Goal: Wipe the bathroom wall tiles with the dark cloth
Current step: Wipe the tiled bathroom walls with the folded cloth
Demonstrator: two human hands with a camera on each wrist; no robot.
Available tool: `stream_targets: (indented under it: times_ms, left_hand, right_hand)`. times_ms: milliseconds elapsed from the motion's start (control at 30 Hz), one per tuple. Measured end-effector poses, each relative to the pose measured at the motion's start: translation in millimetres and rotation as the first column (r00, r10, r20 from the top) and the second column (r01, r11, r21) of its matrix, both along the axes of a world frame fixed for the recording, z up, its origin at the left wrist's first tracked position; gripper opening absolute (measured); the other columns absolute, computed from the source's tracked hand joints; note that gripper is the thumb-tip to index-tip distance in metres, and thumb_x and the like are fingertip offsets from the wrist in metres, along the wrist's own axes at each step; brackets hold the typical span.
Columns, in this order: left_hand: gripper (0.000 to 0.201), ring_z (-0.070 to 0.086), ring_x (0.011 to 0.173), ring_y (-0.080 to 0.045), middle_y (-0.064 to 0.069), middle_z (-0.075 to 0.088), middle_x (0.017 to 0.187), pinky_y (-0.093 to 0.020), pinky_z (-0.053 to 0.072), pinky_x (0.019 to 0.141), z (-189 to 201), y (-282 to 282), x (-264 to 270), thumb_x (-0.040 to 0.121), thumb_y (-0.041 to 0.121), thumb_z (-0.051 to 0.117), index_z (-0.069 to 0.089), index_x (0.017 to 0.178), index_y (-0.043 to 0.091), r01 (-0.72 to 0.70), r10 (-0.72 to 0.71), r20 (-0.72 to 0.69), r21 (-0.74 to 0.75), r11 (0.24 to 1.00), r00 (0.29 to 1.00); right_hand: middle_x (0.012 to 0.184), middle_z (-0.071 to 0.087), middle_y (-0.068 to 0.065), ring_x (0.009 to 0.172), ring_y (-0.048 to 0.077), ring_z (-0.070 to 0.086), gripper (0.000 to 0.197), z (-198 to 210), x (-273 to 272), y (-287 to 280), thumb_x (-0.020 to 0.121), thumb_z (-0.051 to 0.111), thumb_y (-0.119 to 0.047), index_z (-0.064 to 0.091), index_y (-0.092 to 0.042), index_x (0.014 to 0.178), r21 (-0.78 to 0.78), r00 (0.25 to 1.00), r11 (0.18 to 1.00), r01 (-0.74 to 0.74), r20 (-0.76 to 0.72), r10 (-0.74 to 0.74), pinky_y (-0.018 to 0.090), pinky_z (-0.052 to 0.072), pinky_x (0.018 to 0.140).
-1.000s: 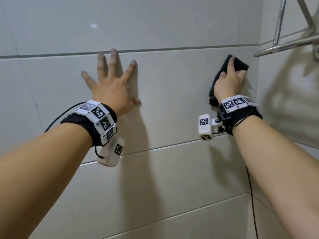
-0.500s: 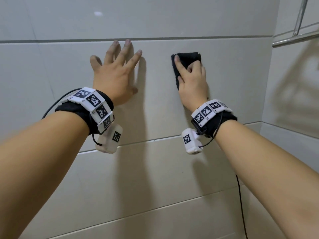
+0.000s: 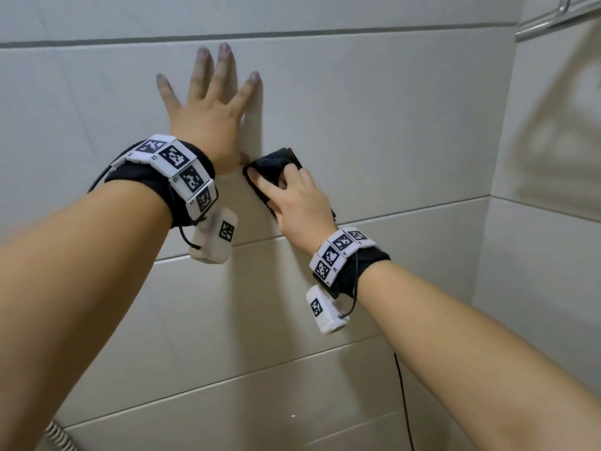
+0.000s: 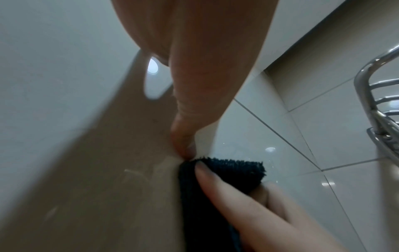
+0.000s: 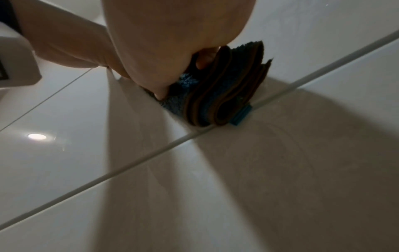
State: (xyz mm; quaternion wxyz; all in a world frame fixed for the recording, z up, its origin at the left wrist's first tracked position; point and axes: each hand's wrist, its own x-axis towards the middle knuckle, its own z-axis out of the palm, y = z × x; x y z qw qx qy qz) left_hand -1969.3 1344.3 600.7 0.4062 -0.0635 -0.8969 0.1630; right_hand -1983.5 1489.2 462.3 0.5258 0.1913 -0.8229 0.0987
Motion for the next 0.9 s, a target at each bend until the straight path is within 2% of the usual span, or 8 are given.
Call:
stream_targets:
  times_ms: [67, 167, 267, 400, 600, 667, 733, 900]
  left_hand:
    - [0.124, -0.025, 0.149, -0.027, -0.002, -0.03, 0.161, -0.075, -0.001, 0.112, 0, 0, 0, 0.075, 0.035, 0.081, -0.015, 0.152, 0.043, 0.013, -0.013, 0.006, 0.017, 1.0, 1.0]
    - [0.122, -0.024, 0.15, -0.026, -0.002, -0.029, 0.162, -0.073, -0.003, 0.112, 1, -2, 3, 0.075, 0.042, 0.082, -0.011, 0.154, 0.042, 0.03, -0.03, 0.014, 0.034, 0.999, 0.999]
    - [0.119, -0.024, 0.15, -0.026, -0.002, -0.028, 0.162, -0.073, -0.003, 0.112, 1, -1, 5, 0.077, 0.046, 0.08, -0.009, 0.155, 0.041, 0.038, -0.039, 0.021, 0.031, 0.999, 0.999]
    - [0.118, -0.023, 0.15, -0.026, -0.002, -0.026, 0.163, -0.073, -0.003, 0.112, 0, -1, 2, 0.076, 0.045, 0.08, -0.007, 0.155, 0.041, 0.06, -0.061, 0.006, 0.04, 0.997, 0.998]
    - [0.119, -0.02, 0.151, -0.028, -0.003, -0.023, 0.164, -0.075, 0.0, 0.111, -2, -3, -1, 0.073, 0.047, 0.082, -0.003, 0.156, 0.04, 0.069, -0.068, -0.031, 0.023, 0.997, 0.997]
    - [0.119, -0.019, 0.151, -0.028, -0.004, -0.022, 0.164, -0.075, 0.0, 0.111, -2, -3, -1, 0.073, 0.048, 0.082, -0.002, 0.156, 0.039, 0.078, -0.077, -0.043, 0.015, 0.997, 0.996]
    - [0.118, -0.019, 0.151, -0.028, -0.004, -0.022, 0.164, -0.075, 0.0, 0.111, -1, -4, -2, 0.072, 0.048, 0.082, -0.001, 0.156, 0.039, 0.09, -0.09, -0.048, 0.011, 0.996, 0.995]
    - [0.104, -0.013, 0.153, -0.026, -0.004, -0.015, 0.166, -0.07, 0.001, 0.115, -8, -14, 3, 0.079, 0.053, 0.076, 0.008, 0.156, 0.038, 0.138, -0.138, -0.065, 0.0, 0.99, 0.988]
  right_hand:
    - [0.098, 0.046, 0.006, 0.087, 0.024, 0.044, 0.063, 4, 3, 6, 0.086, 0.063, -0.022, 0.045, -0.037, 0.144, 0.037, 1.0, 0.999, -0.012, 0.011, 0.012, 0.029, 0.032, 0.052]
    - [0.102, 0.046, 0.007, 0.091, 0.026, 0.047, 0.067, 5, 5, 18, 0.086, 0.065, -0.028, 0.04, -0.036, 0.147, 0.004, 0.998, 0.999, -0.033, 0.051, 0.033, 0.034, 0.044, 0.057]
    - [0.109, 0.042, 0.006, 0.096, 0.026, 0.048, 0.069, 1, -1, 53, 0.088, 0.063, -0.032, 0.033, -0.037, 0.15, -0.219, 0.995, 0.975, 0.042, 0.094, -0.022, 0.041, 0.052, 0.069]
    - [0.112, 0.038, 0.004, 0.094, 0.023, 0.051, 0.07, -3, -6, 92, 0.089, 0.061, -0.04, 0.027, -0.042, 0.15, -0.445, 0.984, 0.88, 0.166, 0.134, -0.118, 0.045, 0.054, 0.072]
    - [0.111, 0.039, 0.005, 0.093, 0.025, 0.048, 0.069, -3, -10, 84, 0.09, 0.059, -0.039, 0.027, -0.039, 0.151, -0.495, 0.982, 0.853, 0.165, 0.162, -0.095, 0.045, 0.052, 0.081]
    - [0.112, 0.039, 0.008, 0.091, 0.022, 0.044, 0.071, -2, -8, 73, 0.09, 0.061, -0.035, 0.028, -0.034, 0.153, -0.508, 0.985, 0.853, 0.122, 0.167, -0.041, 0.036, 0.046, 0.089]
    - [0.114, 0.037, 0.008, 0.09, 0.019, 0.04, 0.076, -1, -2, 59, 0.089, 0.063, -0.036, 0.025, -0.033, 0.154, -0.481, 0.981, 0.873, 0.078, 0.194, 0.02, 0.028, 0.04, 0.088]
    - [0.111, 0.033, 0.006, 0.095, 0.025, 0.046, 0.082, -2, 5, 16, 0.084, 0.066, -0.037, 0.024, -0.033, 0.154, -0.373, 0.967, 0.927, -0.03, 0.225, 0.122, 0.042, 0.05, 0.089]
